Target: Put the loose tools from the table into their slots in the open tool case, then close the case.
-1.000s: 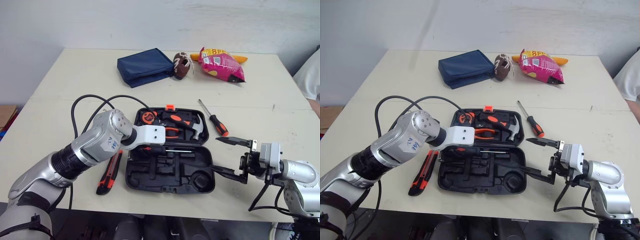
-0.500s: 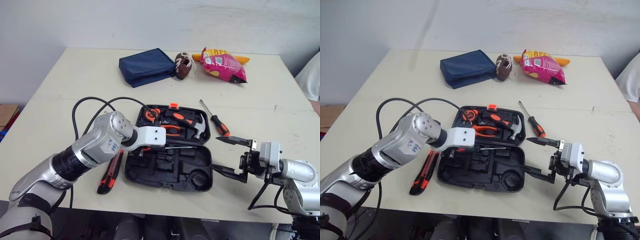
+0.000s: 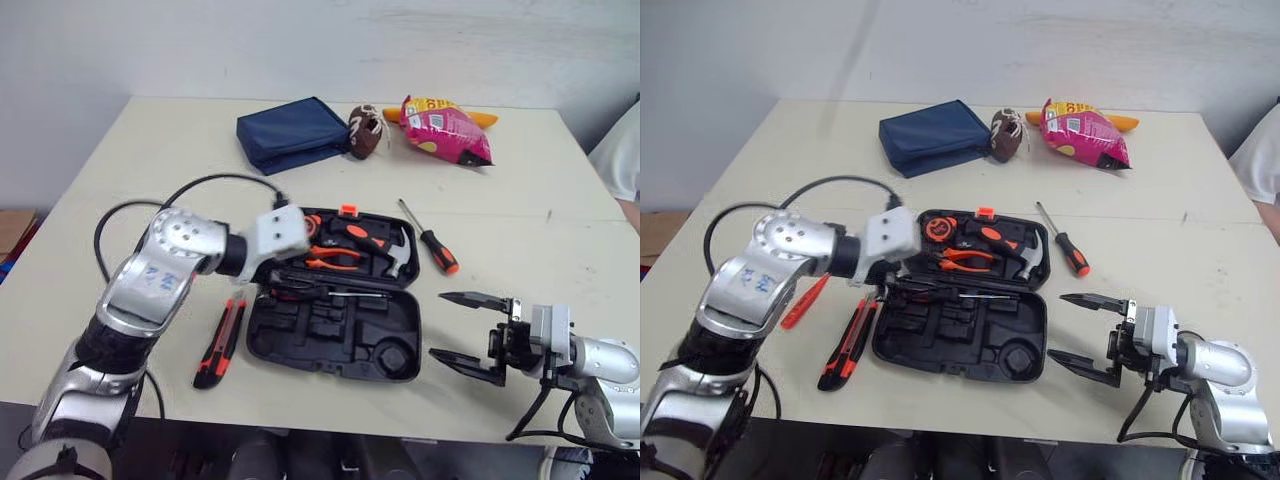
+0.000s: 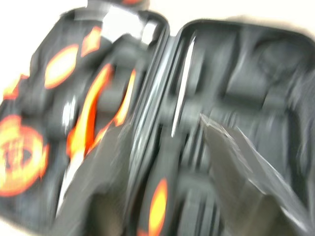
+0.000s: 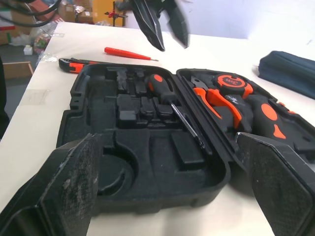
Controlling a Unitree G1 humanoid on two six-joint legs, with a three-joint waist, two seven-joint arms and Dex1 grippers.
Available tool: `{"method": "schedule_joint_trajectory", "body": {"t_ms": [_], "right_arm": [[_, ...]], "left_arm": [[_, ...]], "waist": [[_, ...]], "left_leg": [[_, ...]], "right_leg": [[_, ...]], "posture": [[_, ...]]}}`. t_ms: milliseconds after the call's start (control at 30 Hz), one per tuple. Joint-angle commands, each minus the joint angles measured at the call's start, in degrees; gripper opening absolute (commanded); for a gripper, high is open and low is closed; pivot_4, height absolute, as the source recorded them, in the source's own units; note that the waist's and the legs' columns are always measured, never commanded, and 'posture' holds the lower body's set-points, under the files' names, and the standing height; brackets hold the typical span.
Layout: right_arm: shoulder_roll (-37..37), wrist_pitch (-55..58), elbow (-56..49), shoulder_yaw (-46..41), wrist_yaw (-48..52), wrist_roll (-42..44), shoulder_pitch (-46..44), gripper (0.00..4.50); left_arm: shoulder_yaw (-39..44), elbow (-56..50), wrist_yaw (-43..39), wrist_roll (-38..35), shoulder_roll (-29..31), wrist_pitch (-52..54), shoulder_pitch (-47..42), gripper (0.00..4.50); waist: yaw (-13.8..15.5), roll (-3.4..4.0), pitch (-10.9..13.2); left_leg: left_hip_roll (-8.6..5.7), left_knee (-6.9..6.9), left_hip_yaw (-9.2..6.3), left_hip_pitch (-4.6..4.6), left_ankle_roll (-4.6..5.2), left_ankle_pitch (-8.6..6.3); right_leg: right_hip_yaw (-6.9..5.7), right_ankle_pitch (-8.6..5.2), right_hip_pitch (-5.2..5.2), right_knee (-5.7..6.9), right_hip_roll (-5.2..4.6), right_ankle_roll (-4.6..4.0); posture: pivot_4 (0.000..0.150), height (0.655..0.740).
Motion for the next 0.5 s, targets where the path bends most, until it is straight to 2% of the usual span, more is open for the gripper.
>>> {"method": "schedule_joint_trajectory", "body": {"t_ms": [33, 233, 400, 500], "right_arm": [[0.2, -1.7, -0.7, -2.0, -0.5, 0.8, -0.4, 4.50], [0.2, -2.5, -0.5, -2.1, -1.0, 0.8, 0.3, 4.50], [0.3, -3.5, 0.9, -2.0, -1.7, 0.3, 0.3, 4.50], [0.6, -3.9, 1.3, -1.9, -2.7, -0.2, 0.1, 4.50]], "left_arm": [[4.3, 3.8, 2.4, -3.4, -4.7, -9.0, 1.8, 0.04], [-0.9, 10.3, 1.8, 0.2, -6.8, -18.2, 4.1, 0.04], [-2.2, 13.9, 3.0, -0.8, -9.9, -14.5, 2.6, 0.04], [-4.6, 15.5, 3.3, 1.6, -11.1, -16.5, 1.1, 0.04]], "waist": [[0.3, 0.00, 0.0], [0.5, 0.00, 0.0], [0.4, 0.00, 0.0], [0.3, 0.00, 0.0]], "left_leg": [[-0.02, 0.01, 0.00, 0.00, 0.02, -0.01], [-0.03, 0.04, 0.01, -0.02, 0.09, -0.12], [-0.03, 0.04, 0.01, 0.00, 0.09, -0.12], [-0.02, 0.04, 0.01, 0.03, 0.08, -0.12]], "right_leg": [[0.00, 0.00, 0.02, -0.01, -0.02, 0.00], [-0.01, 0.01, 0.09, -0.16, -0.03, 0.03], [-0.01, 0.03, 0.11, -0.15, -0.02, 0.05], [-0.01, 0.03, 0.13, -0.14, 0.00, 0.05]], "posture": [[0.150, 0.7400], [0.150, 0.7400], [0.150, 0.7400], [0.150, 0.7400]]}}
